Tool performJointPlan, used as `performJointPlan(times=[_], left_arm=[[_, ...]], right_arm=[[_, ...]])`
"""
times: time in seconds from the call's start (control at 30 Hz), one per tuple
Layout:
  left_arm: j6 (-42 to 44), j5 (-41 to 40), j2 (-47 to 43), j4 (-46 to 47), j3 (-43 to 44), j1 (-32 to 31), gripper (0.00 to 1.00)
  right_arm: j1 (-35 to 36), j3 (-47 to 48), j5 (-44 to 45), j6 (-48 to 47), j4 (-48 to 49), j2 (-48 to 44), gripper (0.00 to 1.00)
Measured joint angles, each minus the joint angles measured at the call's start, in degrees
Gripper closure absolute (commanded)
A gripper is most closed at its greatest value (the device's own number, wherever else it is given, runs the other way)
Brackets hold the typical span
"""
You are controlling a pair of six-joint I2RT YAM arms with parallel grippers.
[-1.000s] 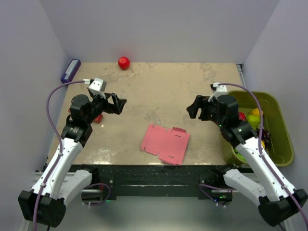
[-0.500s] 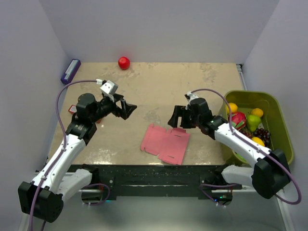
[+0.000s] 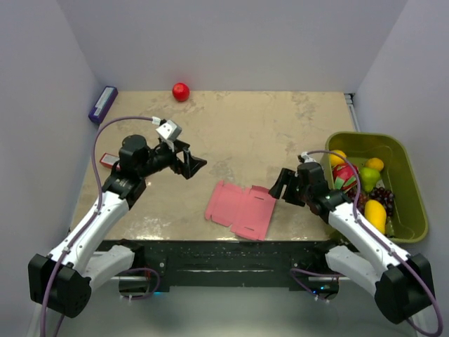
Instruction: Fold the paper box
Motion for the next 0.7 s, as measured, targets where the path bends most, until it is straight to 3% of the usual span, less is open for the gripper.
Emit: performJointPlan(times=[0.17,0.33,0.7], left_arm=[[0.0,0.04,-0.28,0.09,0.0,-0.68,0.02],[0.0,0.02,-0.28,0.09,0.0,-0.94,0.02],[0.0,-0.04,-0.35,0.09,0.0,-1.07,0.02]], right_arm=[[0.04,-4.57,0.94,3.56,-2.51,-4.66,0.3],[0.04,-6.01,0.61,5.14,-1.03,-2.8,0.36],[4.02,-11.78,-1.68,9.66,8.57,2.73,0.38]])
